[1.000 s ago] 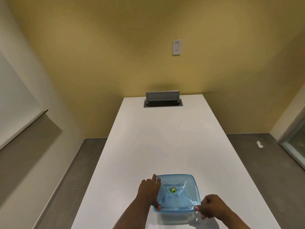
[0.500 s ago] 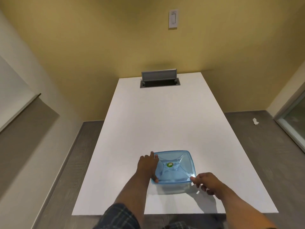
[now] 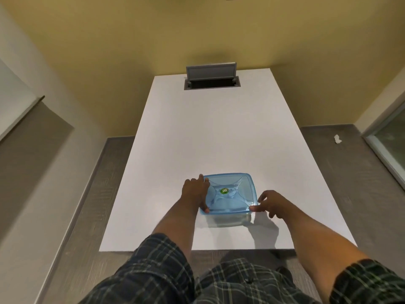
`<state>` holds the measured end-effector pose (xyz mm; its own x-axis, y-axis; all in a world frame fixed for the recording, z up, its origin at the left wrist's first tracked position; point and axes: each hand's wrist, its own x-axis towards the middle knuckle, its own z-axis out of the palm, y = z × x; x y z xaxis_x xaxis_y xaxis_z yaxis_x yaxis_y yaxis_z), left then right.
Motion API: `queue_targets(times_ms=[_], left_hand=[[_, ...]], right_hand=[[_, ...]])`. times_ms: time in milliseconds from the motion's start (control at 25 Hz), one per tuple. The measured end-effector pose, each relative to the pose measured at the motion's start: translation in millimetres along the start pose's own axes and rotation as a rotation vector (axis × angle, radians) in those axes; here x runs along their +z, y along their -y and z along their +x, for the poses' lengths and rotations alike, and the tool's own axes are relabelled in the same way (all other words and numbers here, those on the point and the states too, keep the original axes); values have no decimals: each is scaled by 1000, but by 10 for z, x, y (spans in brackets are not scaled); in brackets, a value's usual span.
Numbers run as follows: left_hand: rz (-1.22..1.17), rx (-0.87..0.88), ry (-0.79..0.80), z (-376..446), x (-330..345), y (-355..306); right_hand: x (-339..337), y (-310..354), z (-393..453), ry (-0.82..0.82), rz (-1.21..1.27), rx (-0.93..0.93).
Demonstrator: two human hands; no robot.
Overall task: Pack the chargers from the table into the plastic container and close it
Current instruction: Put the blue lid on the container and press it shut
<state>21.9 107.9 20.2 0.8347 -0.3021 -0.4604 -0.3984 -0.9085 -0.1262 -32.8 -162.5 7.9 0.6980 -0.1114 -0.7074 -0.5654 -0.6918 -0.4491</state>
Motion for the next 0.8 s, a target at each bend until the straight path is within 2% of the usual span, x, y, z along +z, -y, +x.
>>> queue_targets(times_ms=[200, 360, 520, 800], left_hand=[[17, 15, 15, -22, 12, 15], [30, 26, -4, -1, 7, 30], [38, 38, -22, 51, 44, 51], [47, 57, -7, 164, 48, 81]], right_hand=[[-127, 280, 91, -107, -648, -241], [-203, 437, 161, -75, -928, -322], [-226, 556, 201, -57, -1017, -318], [-262, 481, 282, -79, -991, -342]])
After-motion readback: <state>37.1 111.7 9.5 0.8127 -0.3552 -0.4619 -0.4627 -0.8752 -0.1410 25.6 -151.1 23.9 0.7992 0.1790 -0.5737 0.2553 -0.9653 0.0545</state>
